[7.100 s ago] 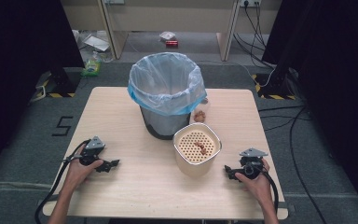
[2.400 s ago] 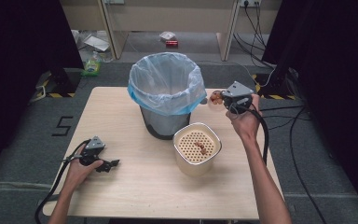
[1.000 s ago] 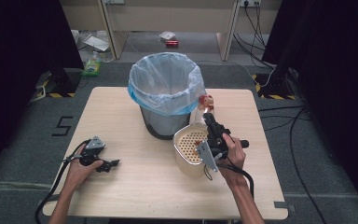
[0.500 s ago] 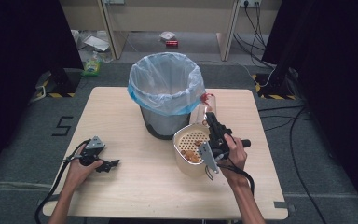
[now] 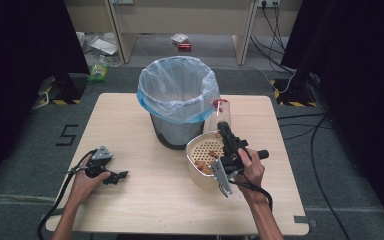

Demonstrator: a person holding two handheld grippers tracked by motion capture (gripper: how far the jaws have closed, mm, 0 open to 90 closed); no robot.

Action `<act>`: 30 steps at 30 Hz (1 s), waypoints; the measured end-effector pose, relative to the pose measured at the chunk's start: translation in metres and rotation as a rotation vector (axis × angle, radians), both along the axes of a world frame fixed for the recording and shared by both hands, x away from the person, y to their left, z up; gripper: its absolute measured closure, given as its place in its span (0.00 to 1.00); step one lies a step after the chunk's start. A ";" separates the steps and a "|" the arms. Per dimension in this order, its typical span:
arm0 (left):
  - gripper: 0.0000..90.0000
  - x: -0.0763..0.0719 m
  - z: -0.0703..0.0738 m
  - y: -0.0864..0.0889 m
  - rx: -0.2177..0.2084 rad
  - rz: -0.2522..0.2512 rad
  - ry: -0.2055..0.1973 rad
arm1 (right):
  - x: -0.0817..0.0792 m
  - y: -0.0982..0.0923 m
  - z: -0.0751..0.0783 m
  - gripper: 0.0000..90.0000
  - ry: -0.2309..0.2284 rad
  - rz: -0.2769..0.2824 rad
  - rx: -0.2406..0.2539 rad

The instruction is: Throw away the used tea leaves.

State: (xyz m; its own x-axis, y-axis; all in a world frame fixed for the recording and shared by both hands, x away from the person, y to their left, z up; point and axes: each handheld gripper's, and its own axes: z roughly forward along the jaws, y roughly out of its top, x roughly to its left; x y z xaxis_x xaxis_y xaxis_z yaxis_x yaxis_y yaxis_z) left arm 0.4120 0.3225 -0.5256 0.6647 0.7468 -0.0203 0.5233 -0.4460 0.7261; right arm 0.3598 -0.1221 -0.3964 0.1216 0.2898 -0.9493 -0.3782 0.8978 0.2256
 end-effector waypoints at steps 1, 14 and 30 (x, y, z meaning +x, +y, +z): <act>0.00 0.000 0.000 0.000 -0.001 0.000 0.000 | 0.002 -0.001 -0.004 0.98 0.019 -0.008 0.001; 0.00 0.000 0.000 0.000 0.000 0.000 0.000 | -0.002 0.006 -0.012 0.98 -0.038 0.020 -0.066; 0.00 0.000 0.000 0.000 0.000 0.000 0.000 | 0.009 -0.008 0.000 0.97 0.194 -0.026 0.088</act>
State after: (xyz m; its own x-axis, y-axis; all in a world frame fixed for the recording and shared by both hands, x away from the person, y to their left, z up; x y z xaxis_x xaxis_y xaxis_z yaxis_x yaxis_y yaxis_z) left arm 0.4120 0.3225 -0.5256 0.6646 0.7469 -0.0205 0.5234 -0.4458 0.7262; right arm 0.3688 -0.1300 -0.3967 -0.0528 0.3720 -0.9267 -0.2969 0.8802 0.3703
